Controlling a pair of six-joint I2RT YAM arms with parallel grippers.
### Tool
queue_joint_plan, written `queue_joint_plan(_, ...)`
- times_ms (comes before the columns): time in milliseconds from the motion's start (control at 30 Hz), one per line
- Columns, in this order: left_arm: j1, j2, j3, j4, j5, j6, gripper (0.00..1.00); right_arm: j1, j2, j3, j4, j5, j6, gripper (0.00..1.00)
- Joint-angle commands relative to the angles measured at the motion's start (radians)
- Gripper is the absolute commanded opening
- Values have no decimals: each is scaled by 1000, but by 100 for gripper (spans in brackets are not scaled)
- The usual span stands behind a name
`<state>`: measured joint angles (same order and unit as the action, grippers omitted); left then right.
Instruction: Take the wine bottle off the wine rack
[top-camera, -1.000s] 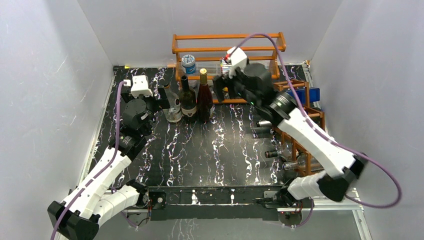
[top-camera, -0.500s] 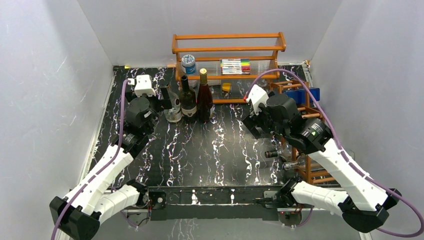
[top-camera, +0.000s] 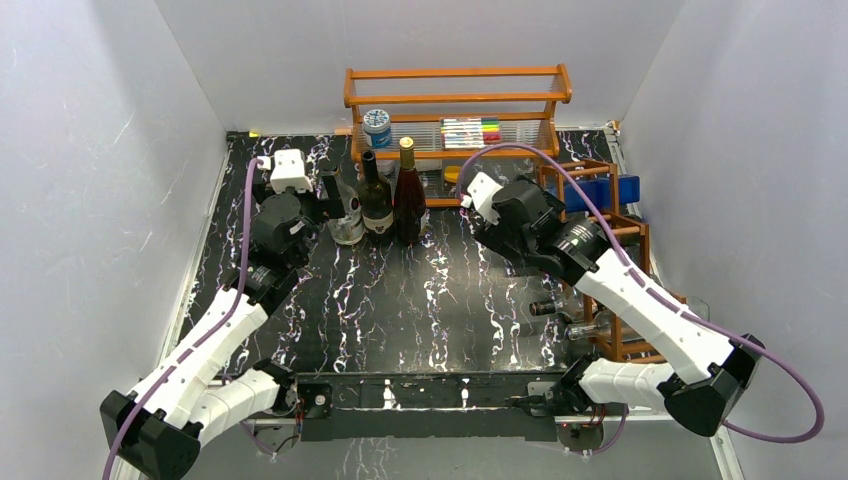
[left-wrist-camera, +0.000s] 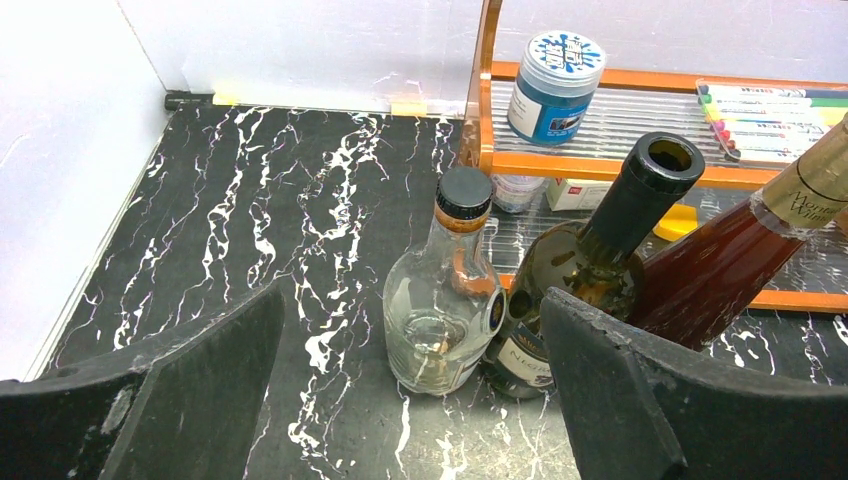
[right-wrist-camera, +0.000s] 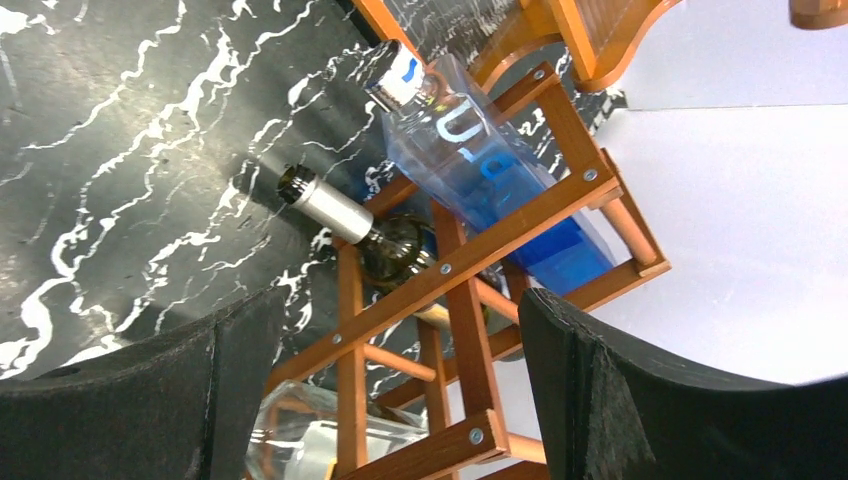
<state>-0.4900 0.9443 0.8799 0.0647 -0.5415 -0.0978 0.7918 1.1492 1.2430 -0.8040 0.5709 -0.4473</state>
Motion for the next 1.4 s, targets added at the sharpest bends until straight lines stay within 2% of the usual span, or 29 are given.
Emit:
queue_joint_plan(0, 5, -30, 39, 8, 3, -13, 98, -3, 25, -29, 106, 84, -165, 98)
queue_joint_plan(133, 6, -35, 41, 7, 12, -21, 98, -8, 40, -86, 186, 107, -311, 98)
queue_joint_plan(267, 5, -43, 44, 1, 16, -26, 98, -60, 66, -124, 275, 64, -427, 98)
queue_joint_plan(533, -9, -58, 38, 10, 1, -17, 98, -191, 138, -173, 388, -102, -575, 98)
queue_joint_plan(667, -29, -68, 35, 17, -14, -2, 98, -256, 120, -227, 469, -248, -673, 98)
queue_joint_plan(1133, -64, -94, 31, 25, -45, 13, 98, -328, 231, -296, 668, -186, -844, 98)
queue_joint_plan(1367, -71, -100, 31, 26, -50, 16, 98, -332, 307, -253, 675, -116, -880, 98)
